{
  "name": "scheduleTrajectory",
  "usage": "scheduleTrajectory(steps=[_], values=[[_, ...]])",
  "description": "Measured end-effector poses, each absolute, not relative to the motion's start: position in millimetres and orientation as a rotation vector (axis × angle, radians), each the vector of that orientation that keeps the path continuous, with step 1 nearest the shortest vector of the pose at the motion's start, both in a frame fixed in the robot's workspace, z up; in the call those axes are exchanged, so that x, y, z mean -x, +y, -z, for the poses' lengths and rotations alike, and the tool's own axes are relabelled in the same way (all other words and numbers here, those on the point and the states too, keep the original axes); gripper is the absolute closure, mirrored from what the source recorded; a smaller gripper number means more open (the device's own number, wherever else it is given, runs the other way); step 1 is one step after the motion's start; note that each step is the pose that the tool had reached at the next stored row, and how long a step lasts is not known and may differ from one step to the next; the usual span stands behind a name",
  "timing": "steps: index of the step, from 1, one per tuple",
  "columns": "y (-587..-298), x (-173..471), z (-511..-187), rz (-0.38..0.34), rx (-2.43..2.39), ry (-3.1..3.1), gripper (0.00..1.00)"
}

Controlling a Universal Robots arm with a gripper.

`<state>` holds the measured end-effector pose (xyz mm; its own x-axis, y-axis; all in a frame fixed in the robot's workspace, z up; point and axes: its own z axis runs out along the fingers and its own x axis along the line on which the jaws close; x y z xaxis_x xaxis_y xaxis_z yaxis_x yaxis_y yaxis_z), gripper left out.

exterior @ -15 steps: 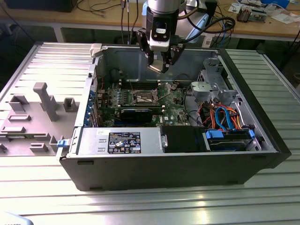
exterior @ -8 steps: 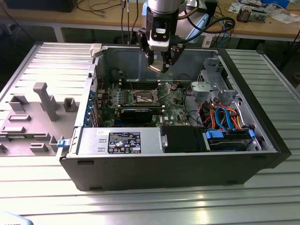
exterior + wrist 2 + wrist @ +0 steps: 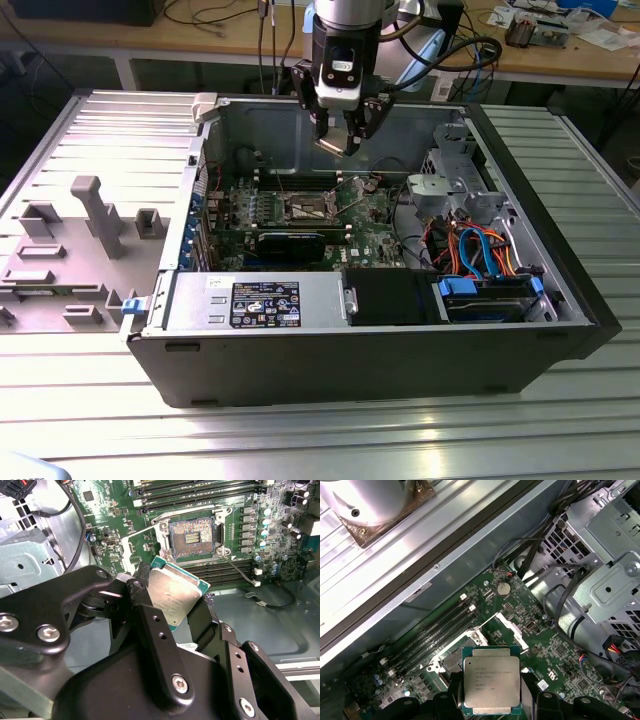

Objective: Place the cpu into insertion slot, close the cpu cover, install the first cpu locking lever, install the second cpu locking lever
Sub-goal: 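Place the cpu into insertion slot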

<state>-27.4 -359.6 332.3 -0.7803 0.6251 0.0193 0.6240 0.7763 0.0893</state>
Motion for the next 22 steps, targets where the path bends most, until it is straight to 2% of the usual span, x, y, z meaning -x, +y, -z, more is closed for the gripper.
scheduleTrajectory(steps=[22], values=[[-359.6, 27.4, -332.3, -0.142, -1.068, 2.938, 0.45]])
